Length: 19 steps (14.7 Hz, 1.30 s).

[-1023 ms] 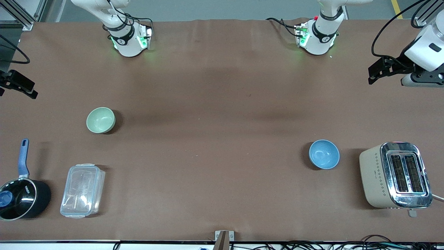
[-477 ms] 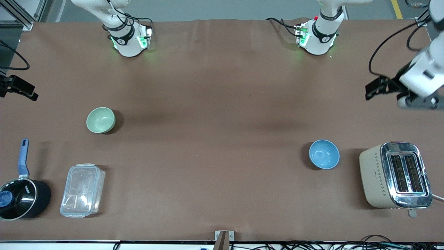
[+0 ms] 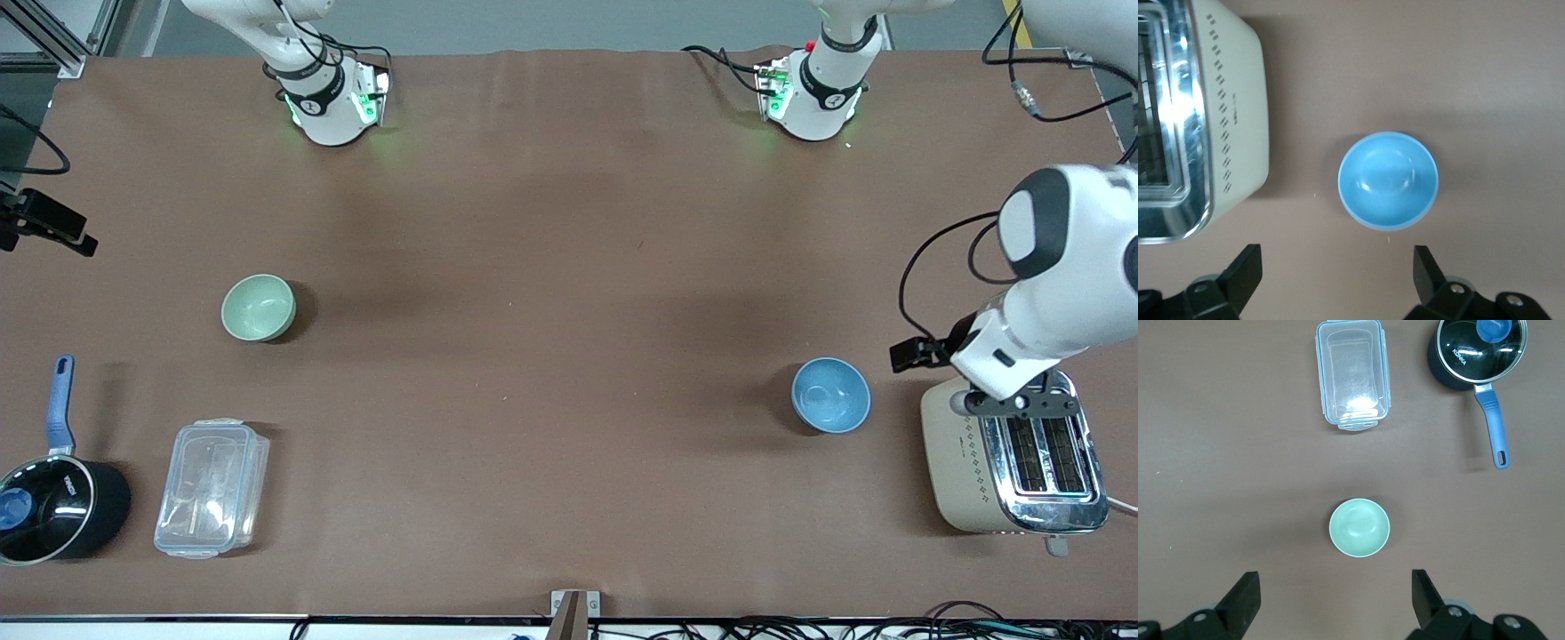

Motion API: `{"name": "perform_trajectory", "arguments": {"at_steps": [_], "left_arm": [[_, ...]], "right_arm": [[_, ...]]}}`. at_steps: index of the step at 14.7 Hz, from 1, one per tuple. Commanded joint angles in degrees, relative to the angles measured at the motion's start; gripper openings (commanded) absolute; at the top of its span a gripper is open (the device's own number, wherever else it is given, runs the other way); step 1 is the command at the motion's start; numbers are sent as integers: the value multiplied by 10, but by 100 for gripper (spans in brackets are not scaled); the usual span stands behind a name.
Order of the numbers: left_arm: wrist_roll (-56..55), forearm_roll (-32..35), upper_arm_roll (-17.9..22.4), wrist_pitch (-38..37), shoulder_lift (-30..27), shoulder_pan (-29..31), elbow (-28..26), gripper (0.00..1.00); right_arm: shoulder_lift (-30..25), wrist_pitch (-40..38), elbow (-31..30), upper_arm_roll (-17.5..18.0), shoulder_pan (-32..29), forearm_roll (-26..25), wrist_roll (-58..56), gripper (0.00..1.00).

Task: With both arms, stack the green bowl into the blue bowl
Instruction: 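Reach the left gripper to the blue bowl while the right gripper reaches the green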

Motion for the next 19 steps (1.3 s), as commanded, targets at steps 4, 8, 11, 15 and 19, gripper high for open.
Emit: {"name": "perform_trajectory", "arguments": {"at_steps": [4,8,11,15,19], "left_arm": [[-31,12,0,146,42,3,-82,100],[-31,12,0,171,84,3,-90,89],[-31,12,0,199,115,6,-90,77],[-32,20,0,206,131,5,-88,36],[-32,21,0,208,136,4,-84,2]], "right_arm": [[11,6,-12,-20,-5,9,-31,100],[15,82,-106,-55,-6,12,-75,99],[16,185,-207,-78,-7,55,-108,99],[37,316,-317,-94,-9,94,-167,99],[103,338,-327,-99,-19,117,-179,99]]}}
